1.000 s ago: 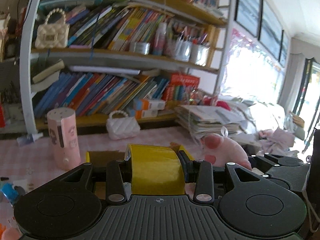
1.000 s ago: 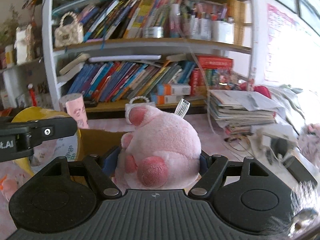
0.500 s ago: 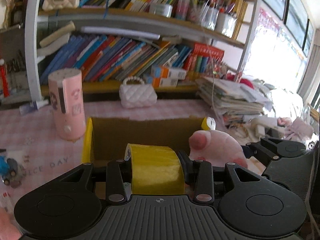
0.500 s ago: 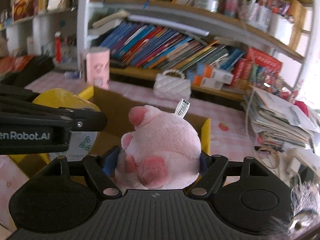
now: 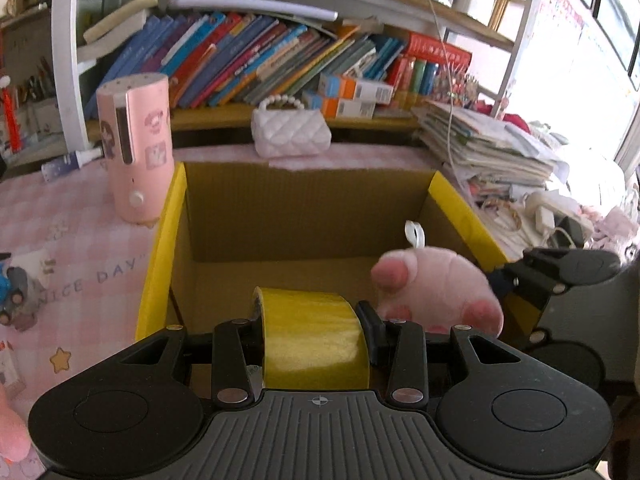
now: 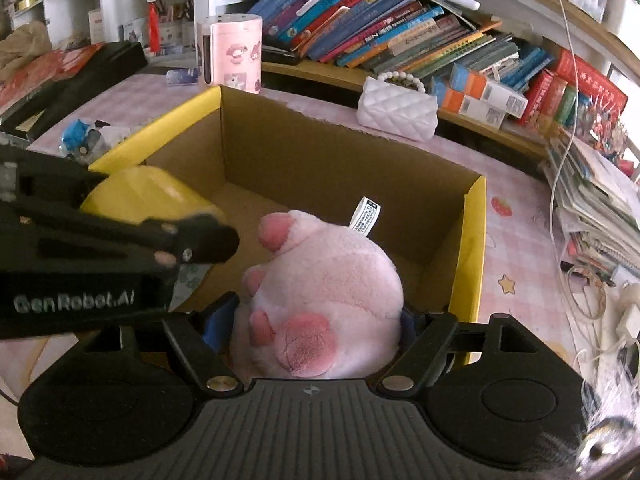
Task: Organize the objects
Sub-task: 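Open the right tool to drop the pig while the left tool releases the tape into the box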
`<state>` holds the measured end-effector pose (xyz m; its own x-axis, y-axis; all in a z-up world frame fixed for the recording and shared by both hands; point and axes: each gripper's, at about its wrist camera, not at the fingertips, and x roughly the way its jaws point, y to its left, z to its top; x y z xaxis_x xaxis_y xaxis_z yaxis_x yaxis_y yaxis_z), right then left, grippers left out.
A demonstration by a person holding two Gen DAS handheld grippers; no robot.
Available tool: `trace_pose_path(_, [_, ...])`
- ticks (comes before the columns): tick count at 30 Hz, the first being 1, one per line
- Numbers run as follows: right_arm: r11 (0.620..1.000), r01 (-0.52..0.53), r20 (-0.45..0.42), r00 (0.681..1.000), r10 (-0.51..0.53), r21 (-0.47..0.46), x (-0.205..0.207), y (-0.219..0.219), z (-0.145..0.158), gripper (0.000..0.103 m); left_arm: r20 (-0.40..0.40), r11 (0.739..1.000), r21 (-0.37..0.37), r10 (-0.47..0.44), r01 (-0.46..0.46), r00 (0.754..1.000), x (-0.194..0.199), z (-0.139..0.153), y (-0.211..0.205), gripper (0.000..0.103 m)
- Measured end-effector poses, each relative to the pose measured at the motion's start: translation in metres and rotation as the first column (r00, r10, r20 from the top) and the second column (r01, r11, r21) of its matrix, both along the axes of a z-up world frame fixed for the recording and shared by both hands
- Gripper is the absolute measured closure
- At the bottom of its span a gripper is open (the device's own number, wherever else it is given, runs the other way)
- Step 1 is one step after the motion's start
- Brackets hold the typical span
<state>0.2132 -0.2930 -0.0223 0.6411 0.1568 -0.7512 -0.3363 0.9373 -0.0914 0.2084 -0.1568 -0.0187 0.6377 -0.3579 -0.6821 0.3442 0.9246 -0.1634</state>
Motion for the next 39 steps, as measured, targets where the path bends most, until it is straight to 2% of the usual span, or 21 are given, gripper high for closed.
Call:
trace_pose_path(7, [1.000,0.005,-0.001,1.000,-0.005,-0.011,0.001,0.001,0.000,0.022,-0.011,1.000,-0.018,0.022,-0.022,1.000,-0.002,-0.002,0.003,0.063])
trace_pose_path(9, [1.000,0.006,0.009,1.000,-0.006,-0.010,0.001,0.000,0.001,0.023,-0.010,0.999,-0.026,0.027,-0.027,1.000,-0.003,-0.001,0.004,0.056])
trace_pose_path(10, [1.000,0.007,0.015,1.000,-0.006,-0.008,0.000,0.000,0.001,0.022,-0.004,0.999,-0.028,0.035,-0.035,0.999,-0.004,0.000,0.005,0.046])
trace_pose_path(14, [1.000,0.029,0.047,0.998,-0.029,0.001,-0.005,-0.003,0.004,0.015,0.013,0.997,-0.066,0.029,-0.028,0.999,-0.009,0.007,0.008,0.034])
trace_pose_path(22, [0.995,0.088,0.155,0.984,-0.093,0.036,-0.026,-0.004,0.023,0.012,0.089,0.993,-0.120,0.020,-0.009,0.996,-0.029,0.027,0.018,0.019])
trace_pose_path(26, [0.989,0.138,0.202,0.969,-0.146,0.054,-0.039,-0.005,0.032,0.012,0.117,0.990,-0.142,-0.005,0.021,0.993,-0.038,0.034,0.021,0.006])
trace_pose_path(29, [0.984,0.169,0.214,0.960,-0.178,0.057,-0.048,-0.005,0.035,0.011,0.118,0.990,-0.136,-0.006,0.022,0.993,-0.040,0.034,0.022,0.003])
trace_pose_path(32, [0.978,0.200,0.213,0.955,-0.208,0.060,-0.055,-0.006,0.038,0.011,0.083,0.987,-0.159,-0.009,0.022,0.996,-0.040,0.033,0.024,0.002])
trace_pose_path(39, [0.962,0.266,0.217,0.937,-0.273,0.060,-0.075,-0.007,0.039,0.011,0.148,0.989,-0.124,-0.062,0.081,0.987,-0.055,0.038,0.021,0.002])
